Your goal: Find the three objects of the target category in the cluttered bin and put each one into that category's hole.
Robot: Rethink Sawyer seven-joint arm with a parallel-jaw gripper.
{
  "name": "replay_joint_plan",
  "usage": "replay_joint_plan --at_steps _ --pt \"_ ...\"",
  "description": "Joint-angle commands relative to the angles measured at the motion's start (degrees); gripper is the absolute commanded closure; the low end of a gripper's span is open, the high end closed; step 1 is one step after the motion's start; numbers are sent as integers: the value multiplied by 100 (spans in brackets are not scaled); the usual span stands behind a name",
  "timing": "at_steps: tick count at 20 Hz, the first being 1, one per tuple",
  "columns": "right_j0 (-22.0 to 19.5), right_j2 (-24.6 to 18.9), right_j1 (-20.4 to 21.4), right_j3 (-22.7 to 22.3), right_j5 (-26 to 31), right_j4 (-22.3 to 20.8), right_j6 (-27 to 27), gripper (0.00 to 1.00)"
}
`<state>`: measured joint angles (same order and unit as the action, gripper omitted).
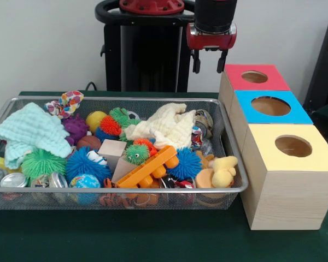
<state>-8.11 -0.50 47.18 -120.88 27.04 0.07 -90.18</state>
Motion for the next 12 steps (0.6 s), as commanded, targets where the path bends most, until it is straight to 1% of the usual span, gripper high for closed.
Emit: replay_joint_plan --at_steps 1,12 --pt "-283 -580 -262 623 -399 -67 -390 0" --pt "-537 -732 -404 599 -523 -141 -313 0"
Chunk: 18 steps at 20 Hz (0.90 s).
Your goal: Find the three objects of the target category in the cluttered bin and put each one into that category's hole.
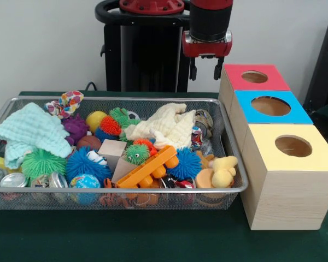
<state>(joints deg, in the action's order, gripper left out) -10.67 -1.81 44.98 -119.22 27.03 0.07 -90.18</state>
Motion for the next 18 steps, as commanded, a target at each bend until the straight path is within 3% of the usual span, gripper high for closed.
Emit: replay_joint_plan --at_steps 1,18 --pt "-297 -612 -190 431 -522 -147 -316 0" --pt "-472 -700 -413 537 -608 -259 -246 0"
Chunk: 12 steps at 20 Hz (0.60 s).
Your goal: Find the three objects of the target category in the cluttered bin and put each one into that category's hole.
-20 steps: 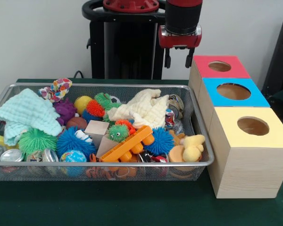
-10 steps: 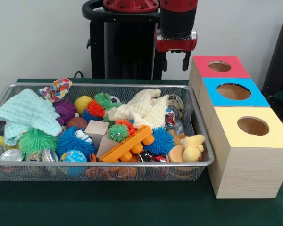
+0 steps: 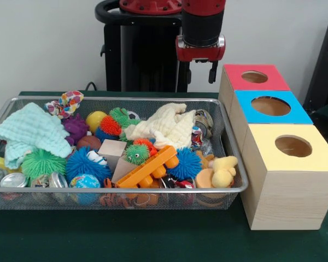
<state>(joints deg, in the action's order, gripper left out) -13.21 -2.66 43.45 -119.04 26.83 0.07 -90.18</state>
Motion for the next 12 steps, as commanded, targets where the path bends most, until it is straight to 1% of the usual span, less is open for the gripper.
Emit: replay_joint_plan --at_steps 1,12 --pt "-239 -627 -282 536 -566 -256 -229 0" --pt "-469 -751 -508 634 -675 -398 -136 0"
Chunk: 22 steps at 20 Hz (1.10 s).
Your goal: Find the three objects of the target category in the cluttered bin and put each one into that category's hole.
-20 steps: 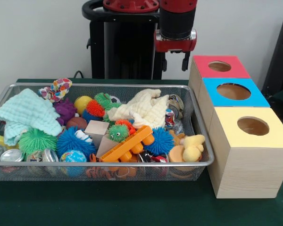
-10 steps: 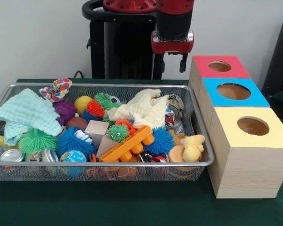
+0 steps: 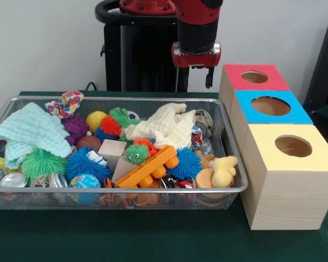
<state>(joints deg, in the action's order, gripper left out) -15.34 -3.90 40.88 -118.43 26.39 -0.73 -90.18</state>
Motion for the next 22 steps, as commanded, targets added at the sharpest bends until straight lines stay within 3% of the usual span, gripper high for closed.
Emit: replay_joint_plan --at_steps 1,22 --pt "-266 -632 -261 576 -635 -335 -141 0" --pt "-373 -705 -553 792 -712 -642 -165 0"
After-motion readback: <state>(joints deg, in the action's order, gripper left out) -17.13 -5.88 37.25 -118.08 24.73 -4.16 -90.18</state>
